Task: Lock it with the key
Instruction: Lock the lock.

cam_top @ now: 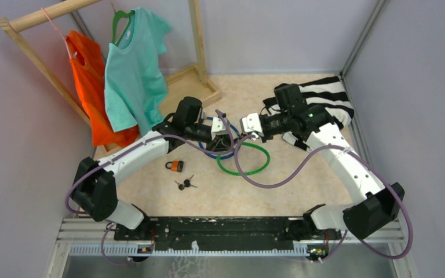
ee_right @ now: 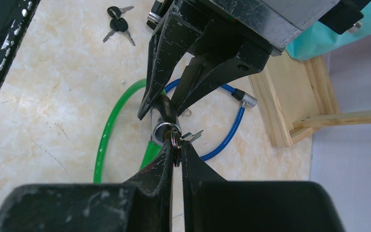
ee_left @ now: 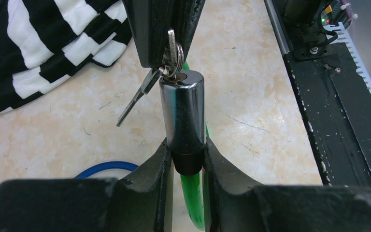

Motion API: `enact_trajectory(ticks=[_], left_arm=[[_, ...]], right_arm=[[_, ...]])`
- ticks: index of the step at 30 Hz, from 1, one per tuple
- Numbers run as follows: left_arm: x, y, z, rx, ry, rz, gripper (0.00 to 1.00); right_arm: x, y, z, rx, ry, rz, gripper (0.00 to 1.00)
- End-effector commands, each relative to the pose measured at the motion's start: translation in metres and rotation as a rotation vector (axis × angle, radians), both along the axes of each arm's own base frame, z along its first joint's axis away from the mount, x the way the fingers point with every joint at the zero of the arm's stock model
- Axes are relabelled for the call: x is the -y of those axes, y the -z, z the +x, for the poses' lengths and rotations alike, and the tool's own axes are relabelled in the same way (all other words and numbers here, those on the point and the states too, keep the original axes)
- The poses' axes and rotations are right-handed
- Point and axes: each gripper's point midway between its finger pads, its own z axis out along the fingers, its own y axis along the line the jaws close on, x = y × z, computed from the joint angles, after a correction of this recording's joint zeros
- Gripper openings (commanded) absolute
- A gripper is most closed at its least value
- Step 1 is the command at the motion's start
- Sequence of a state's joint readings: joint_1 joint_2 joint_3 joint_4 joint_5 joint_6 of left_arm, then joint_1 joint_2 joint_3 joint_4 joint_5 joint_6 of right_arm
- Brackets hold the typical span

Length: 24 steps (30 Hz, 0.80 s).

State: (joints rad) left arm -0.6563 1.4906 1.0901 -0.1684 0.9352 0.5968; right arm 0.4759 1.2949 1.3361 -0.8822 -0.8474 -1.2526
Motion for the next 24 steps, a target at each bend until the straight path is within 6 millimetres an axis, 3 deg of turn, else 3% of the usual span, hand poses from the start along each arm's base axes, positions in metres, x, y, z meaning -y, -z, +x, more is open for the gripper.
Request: enact_trajectory(ticks=[1, 24], left_arm=[[0.000, -0.001, -0.024, -0.072, 0.096, -0.002, 0.00], [-0.006, 0.015, -0.020, -0.069, 0.066, 0.055, 0.00]], right_arm=[[0.007, -0.016, 0.021, 0.141, 0.028, -0.041, 0.00], [0.010, -0.036, 0.022, 0.137, 0.069, -0.039, 0.00]])
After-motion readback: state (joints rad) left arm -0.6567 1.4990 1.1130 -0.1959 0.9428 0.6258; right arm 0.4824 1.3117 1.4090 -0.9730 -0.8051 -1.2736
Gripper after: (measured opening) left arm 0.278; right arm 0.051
